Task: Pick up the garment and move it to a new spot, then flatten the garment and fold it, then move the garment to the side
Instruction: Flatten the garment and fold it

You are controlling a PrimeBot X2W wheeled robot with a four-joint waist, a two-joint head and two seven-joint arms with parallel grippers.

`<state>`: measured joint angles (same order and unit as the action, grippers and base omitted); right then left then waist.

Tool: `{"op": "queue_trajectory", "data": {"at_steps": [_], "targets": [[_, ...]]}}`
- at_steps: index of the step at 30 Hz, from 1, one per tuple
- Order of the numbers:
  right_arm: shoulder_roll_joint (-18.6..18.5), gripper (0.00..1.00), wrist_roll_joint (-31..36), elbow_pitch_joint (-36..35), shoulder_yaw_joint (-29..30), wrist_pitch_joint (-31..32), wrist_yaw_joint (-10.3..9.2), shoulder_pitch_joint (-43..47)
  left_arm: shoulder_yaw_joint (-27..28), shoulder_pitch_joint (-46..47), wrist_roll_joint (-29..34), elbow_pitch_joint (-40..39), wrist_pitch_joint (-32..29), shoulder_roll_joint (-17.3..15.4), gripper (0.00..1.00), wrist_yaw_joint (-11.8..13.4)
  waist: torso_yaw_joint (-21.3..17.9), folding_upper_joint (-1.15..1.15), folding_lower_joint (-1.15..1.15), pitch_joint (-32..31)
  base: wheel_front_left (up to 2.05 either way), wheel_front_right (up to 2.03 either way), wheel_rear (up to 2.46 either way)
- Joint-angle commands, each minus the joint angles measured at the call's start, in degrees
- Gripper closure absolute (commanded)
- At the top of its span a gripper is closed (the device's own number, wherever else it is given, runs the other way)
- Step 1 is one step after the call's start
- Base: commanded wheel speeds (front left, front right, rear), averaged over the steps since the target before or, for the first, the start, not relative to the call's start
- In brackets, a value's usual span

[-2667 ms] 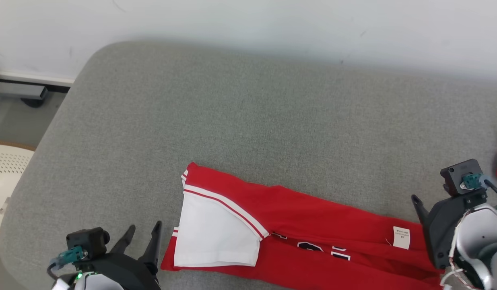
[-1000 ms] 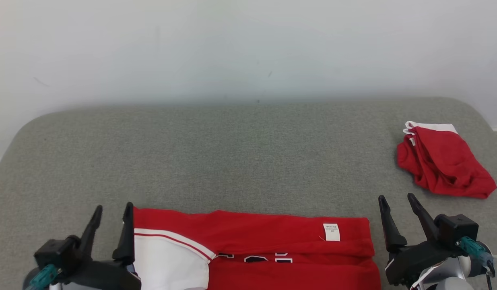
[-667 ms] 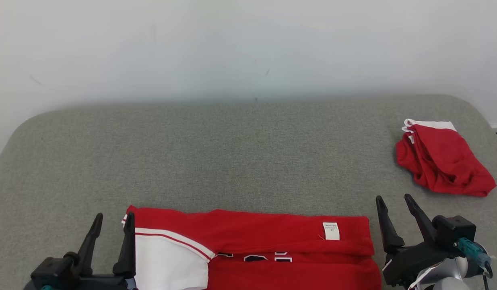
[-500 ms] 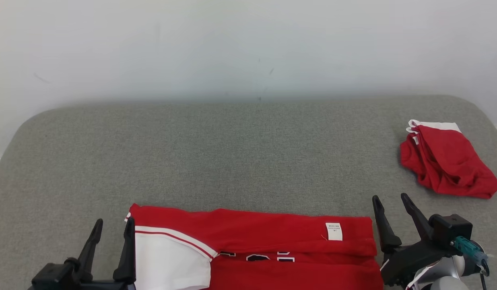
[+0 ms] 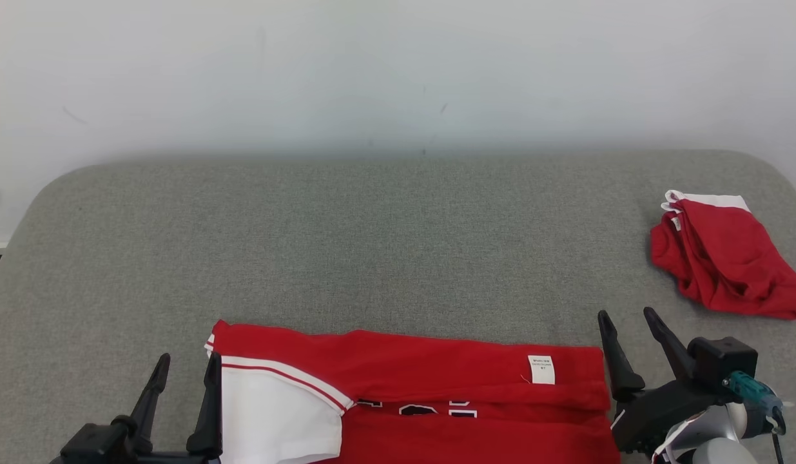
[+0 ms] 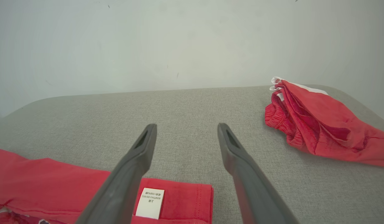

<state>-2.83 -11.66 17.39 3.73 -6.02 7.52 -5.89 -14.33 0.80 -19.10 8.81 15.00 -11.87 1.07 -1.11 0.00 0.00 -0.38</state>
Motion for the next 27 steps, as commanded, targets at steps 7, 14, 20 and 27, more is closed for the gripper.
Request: {"op": "queue_trajectory", "data": {"at_steps": [7,14,20,27], "targets": [[-0.2,0.0,1.06,-2.11,1.42,8.06,-0.05,-0.47,-0.32,0.46,0.49,-0.23,0.2,-0.18,0.0,0.33,0.2,0.0,0.0,0.82,0.0,0.0,0.0],[-0.16,0.0,1.98,-7.6,5.35,28.87,-0.04,2.43,-1.02,1.47,1.16,-1.16,0.16,-0.09,0.0,0.63,0.83,0.0,0.0,2.28,0.0,0.0,0.0],[-0.16,0.0,1.07,-9.69,7.21,37.09,-0.03,4.68,-1.33,1.87,0.92,-1.17,0.18,0.19,0.0,0.51,1.26,0.0,0.0,3.24,0.0,0.0,0.0],[-0.18,0.0,0.26,-8.91,7.04,40.44,-0.03,4.91,-1.53,2.64,0.52,-0.88,0.2,0.21,0.0,0.16,1.69,0.0,0.0,4.19,0.0,0.0,0.0]]}}
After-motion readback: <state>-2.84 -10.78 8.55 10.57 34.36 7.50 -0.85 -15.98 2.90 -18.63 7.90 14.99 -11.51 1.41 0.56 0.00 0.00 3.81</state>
